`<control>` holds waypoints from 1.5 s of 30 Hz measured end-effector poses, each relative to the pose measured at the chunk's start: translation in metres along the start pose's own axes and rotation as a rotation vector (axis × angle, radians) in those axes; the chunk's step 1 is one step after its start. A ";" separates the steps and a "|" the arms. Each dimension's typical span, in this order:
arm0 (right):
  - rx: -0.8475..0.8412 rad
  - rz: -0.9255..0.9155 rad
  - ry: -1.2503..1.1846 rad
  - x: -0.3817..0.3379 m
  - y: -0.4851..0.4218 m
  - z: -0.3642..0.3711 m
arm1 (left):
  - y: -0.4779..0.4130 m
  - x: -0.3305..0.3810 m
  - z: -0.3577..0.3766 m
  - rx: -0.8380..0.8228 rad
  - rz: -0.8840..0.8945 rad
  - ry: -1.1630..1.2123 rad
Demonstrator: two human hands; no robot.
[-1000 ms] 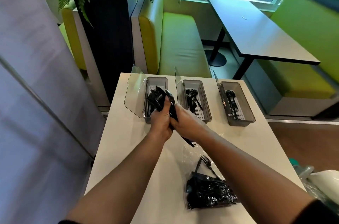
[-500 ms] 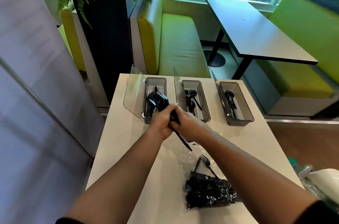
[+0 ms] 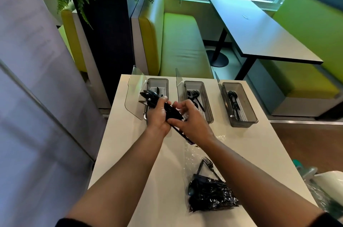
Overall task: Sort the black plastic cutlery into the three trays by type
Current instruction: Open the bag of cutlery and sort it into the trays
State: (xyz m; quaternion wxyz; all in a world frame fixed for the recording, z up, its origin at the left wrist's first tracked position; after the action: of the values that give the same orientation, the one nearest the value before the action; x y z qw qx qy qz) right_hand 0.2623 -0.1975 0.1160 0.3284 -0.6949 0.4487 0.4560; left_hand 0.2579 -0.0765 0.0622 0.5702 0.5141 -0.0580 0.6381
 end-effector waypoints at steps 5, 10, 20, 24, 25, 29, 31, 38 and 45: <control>-0.139 0.257 -0.359 0.020 0.011 0.008 | -0.005 0.023 -0.012 0.065 0.073 0.057; 0.066 0.604 -0.949 0.041 0.030 0.037 | -0.001 0.041 -0.010 0.151 0.226 0.006; 0.477 0.737 -1.399 0.044 0.029 0.046 | 0.019 0.019 0.011 0.078 0.314 -0.126; 0.464 0.761 -1.400 0.039 0.028 0.050 | 0.020 0.002 0.021 0.028 0.293 -0.206; 0.457 0.765 -1.411 0.037 0.028 0.050 | 0.018 0.000 0.022 0.017 0.302 -0.238; 0.370 0.754 -1.411 0.033 0.028 0.049 | 0.016 -0.009 0.023 -0.045 0.284 -0.333; 0.355 0.744 -1.349 0.035 0.027 0.048 | 0.018 -0.012 0.022 -0.043 0.275 -0.404; 0.309 0.359 -0.866 0.021 -0.002 -0.007 | 0.019 -0.011 0.022 -0.249 0.334 -0.576; 0.215 0.166 -0.594 0.012 -0.017 -0.039 | 0.022 -0.028 0.026 -0.297 0.328 -0.659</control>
State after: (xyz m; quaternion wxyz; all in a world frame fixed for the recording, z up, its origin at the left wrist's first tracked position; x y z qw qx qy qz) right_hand 0.2932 -0.2285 0.1195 0.4784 -0.4538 0.4339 0.6139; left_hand 0.2507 -0.1203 0.0653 0.4799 0.5872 -0.4107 0.5062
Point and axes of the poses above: each hand's wrist, its own y-axis away from the middle knuckle, its own z-axis out of the palm, x = y × z, the point moved 7 cm from there along -y, towards the middle knuckle, and after that the axes turned 15 degrees about -y, right-handed, at the moved point
